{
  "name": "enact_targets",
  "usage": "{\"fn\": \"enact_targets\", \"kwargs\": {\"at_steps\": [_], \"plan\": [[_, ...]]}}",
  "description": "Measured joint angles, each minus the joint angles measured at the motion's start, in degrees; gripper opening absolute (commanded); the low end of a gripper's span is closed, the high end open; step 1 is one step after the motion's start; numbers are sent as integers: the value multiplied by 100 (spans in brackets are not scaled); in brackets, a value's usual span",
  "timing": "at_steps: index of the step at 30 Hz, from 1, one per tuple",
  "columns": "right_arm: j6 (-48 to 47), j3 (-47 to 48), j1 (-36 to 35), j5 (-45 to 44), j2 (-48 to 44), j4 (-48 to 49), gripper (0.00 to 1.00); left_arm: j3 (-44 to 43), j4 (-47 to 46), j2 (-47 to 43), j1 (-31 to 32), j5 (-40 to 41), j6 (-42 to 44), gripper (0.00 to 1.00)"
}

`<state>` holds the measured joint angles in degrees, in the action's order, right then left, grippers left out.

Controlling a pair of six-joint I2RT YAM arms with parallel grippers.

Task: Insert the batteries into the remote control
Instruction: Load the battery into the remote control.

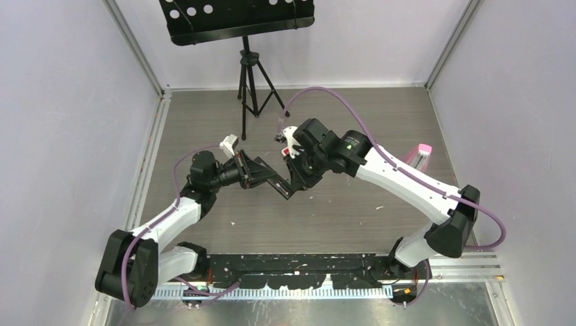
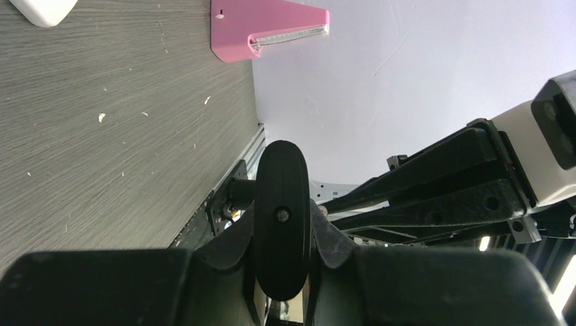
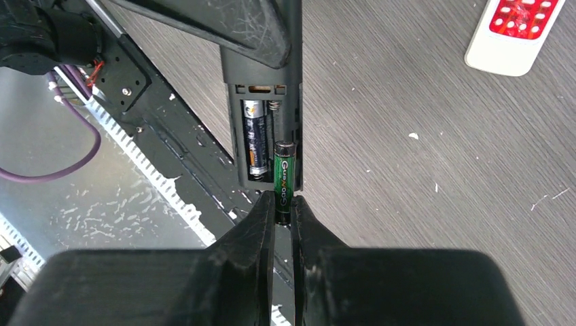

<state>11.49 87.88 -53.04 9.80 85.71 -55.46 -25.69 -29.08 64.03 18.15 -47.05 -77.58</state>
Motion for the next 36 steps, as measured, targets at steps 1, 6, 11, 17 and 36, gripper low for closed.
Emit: {"fn": "enact_targets", "kwargs": {"at_steps": [1, 6, 11, 17, 36], "plan": [[-17, 2, -17, -33, 24, -17, 10, 0, -11, 0, 2, -11, 2, 0], [-87, 37, -61, -109, 79, -55, 12, -4, -72, 0, 42, -59, 2, 0], [-170, 74, -133, -118, 162, -74, 13, -33, -96, 0, 63, -63, 2, 0], [-258, 83, -214, -105, 254, -101, 15, -33, -85, 0, 66, -59, 26, 0], [-247, 166, -238, -219, 315, -170, 50, -33, -92, -9, 92, -70, -2, 0]]}}
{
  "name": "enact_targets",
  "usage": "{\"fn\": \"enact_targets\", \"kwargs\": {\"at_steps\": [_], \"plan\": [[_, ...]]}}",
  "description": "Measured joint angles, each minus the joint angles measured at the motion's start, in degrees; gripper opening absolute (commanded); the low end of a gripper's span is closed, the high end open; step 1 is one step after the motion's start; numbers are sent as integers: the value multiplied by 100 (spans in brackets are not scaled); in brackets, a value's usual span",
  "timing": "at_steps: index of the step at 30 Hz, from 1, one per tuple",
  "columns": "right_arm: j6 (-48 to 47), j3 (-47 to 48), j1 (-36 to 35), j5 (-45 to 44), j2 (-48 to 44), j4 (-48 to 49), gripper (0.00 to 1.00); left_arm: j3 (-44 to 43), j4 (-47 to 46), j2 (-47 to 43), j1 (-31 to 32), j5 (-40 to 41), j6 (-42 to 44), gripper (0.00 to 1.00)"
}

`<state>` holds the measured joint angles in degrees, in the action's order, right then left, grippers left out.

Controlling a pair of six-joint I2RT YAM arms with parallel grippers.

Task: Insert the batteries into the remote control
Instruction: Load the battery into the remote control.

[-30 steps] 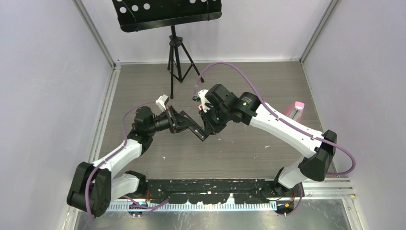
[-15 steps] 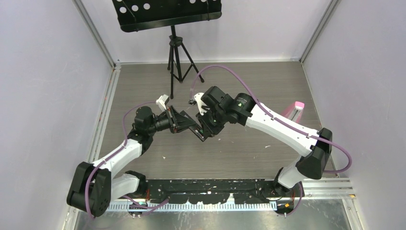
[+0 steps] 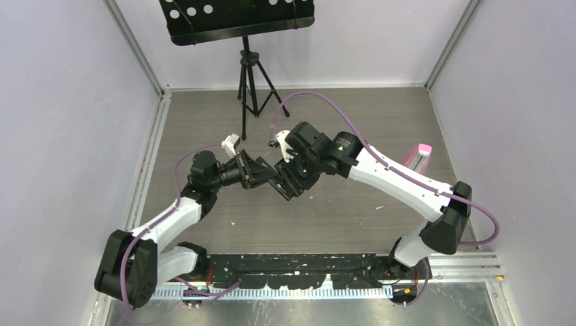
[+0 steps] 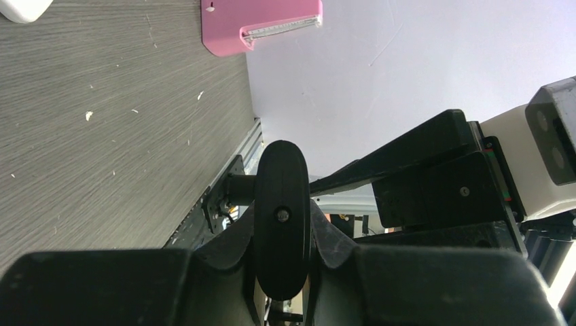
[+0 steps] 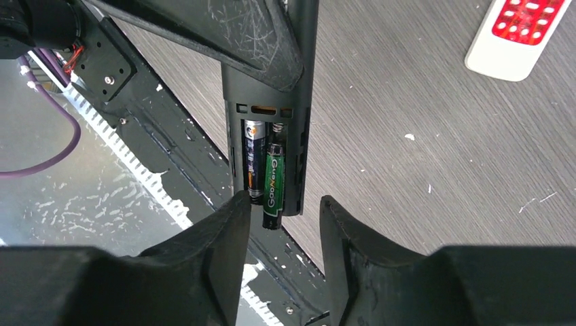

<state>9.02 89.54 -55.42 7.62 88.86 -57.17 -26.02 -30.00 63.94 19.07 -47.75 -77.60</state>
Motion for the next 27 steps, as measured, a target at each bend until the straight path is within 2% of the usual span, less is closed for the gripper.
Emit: {"fn": "enact_targets", "kwargs": {"at_steps": [4, 11, 15, 19, 27], "plan": [[186, -63, 0, -79, -225, 153, 59, 0, -11, -46, 2, 2, -44, 0], [804, -450, 0, -293, -1202, 824, 72, 0, -22, -229, 0, 35, -321, 0], [1624, -1233, 0, -798, -2004, 1840, 78, 2, -173, -262, 0, 203, -817, 0], [2800, -2474, 2, -1320, -2800, 3429, 78, 15, -695, -273, 0, 466, -1554, 0], [4498, -3718, 2, -1694, -2949, 5532, 77, 15, -1130, -387, 0, 807, -2380, 0]]}}
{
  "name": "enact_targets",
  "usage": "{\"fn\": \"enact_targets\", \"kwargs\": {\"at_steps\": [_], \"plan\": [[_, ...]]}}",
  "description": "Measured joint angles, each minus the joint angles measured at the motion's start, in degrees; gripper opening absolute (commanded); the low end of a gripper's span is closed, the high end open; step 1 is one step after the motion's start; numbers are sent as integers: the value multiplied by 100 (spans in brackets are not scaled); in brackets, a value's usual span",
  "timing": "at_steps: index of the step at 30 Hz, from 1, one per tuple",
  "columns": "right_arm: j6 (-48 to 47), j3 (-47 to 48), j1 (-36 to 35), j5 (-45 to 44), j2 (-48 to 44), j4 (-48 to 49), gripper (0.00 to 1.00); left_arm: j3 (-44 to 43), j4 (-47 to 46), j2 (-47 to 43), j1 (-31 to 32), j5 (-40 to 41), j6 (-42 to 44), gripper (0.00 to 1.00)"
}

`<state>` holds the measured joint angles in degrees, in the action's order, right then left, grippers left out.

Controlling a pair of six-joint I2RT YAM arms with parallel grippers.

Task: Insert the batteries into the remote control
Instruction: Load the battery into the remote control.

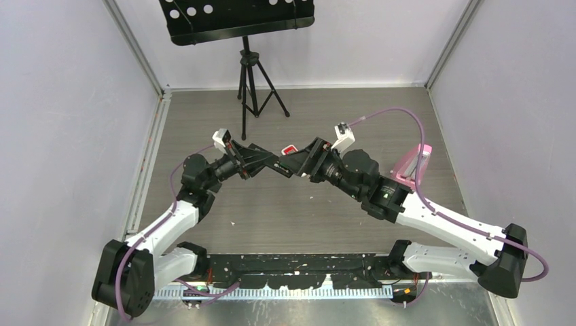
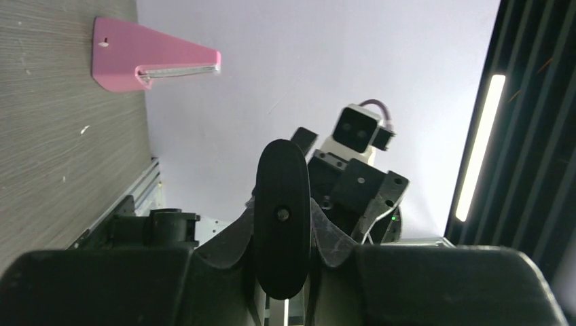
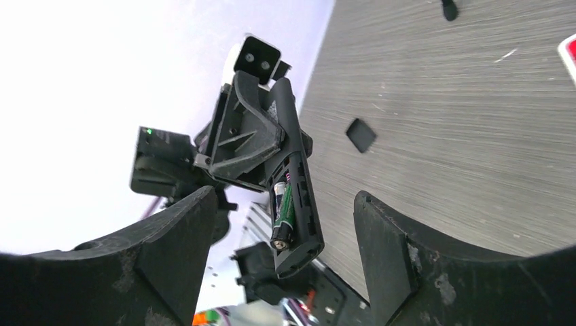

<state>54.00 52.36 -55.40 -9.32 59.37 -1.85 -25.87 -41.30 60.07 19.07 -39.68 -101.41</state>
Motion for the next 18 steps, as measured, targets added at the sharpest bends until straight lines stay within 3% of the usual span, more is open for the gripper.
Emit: {"fn": "enact_targets", "kwargs": {"at_steps": [2, 9, 18], "plan": [[330, -221, 0, -55, 0, 448, 74, 0, -79, -22, 0, 63, -118, 0], [1117, -769, 0, -212, -11, 1585, 49, 7, -247, -74, 0, 140, -328, 0], [1346, -925, 2, -192, -11, 2122, 49, 44, -385, -111, 0, 205, -424, 0]]}}
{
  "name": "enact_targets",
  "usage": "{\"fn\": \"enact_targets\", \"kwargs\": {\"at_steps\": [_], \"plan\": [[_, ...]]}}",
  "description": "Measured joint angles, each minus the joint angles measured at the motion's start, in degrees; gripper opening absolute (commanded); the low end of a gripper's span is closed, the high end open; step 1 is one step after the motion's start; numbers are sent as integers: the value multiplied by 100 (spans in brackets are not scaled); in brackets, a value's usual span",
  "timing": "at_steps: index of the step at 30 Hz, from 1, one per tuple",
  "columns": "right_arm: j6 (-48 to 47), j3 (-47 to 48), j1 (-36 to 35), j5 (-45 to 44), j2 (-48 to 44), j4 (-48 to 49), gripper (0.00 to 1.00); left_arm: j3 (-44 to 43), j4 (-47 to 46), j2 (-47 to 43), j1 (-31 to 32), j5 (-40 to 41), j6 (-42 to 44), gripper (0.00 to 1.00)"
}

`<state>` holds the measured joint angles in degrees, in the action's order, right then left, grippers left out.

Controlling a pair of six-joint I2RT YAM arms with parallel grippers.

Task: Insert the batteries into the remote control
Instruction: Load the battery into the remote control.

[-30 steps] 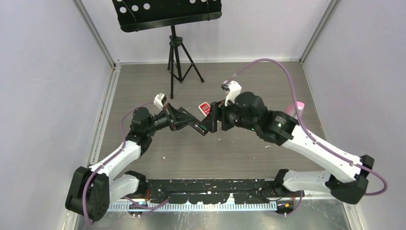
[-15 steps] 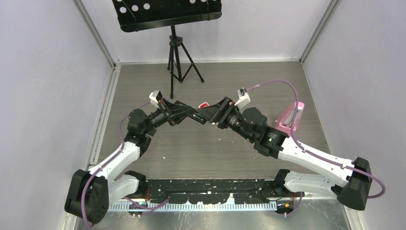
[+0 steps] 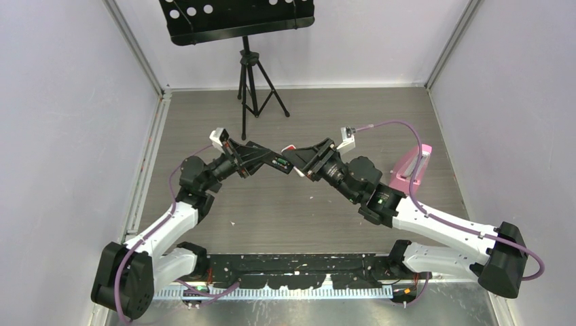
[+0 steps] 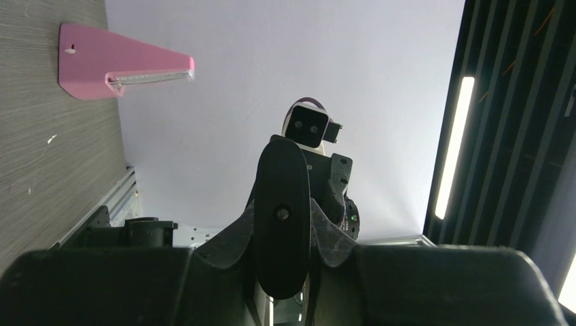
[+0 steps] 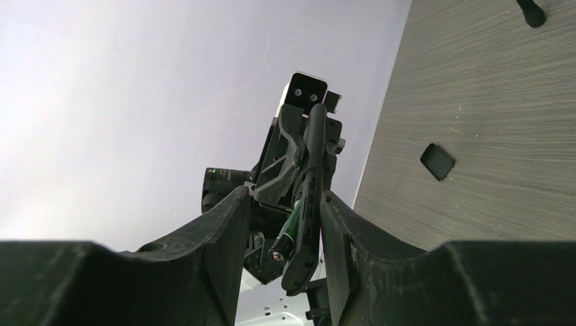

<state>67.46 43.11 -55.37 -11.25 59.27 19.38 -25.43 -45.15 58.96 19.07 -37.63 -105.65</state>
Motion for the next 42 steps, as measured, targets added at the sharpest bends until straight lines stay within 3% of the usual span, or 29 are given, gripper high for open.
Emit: {"fn": "enact_targets", "kwargs": {"at_steps": [6, 15, 22, 28, 36, 39, 42], "plan": [[4, -2, 11, 90, 37, 120, 50, 9, -66, 0, 0, 13, -42, 0], [37, -2, 26, 177, 76, 144, 41, 17, -175, 2, 0, 13, -46, 0], [31, -2, 26, 254, 76, 151, 52, 20, -175, 2, 0, 11, -37, 0], [-7, -2, 31, 372, 87, 188, 45, 20, -179, 2, 0, 11, -44, 0], [-57, -2, 35, 704, 214, 212, 55, 24, -15, -39, 0, 22, -35, 0], [-61, -2, 31, 802, 225, 236, 55, 26, 168, -136, 0, 42, -11, 0], [-55, -9, 31, 837, 223, 264, 49, 26, 273, -225, 0, 57, 17, 0]]}}
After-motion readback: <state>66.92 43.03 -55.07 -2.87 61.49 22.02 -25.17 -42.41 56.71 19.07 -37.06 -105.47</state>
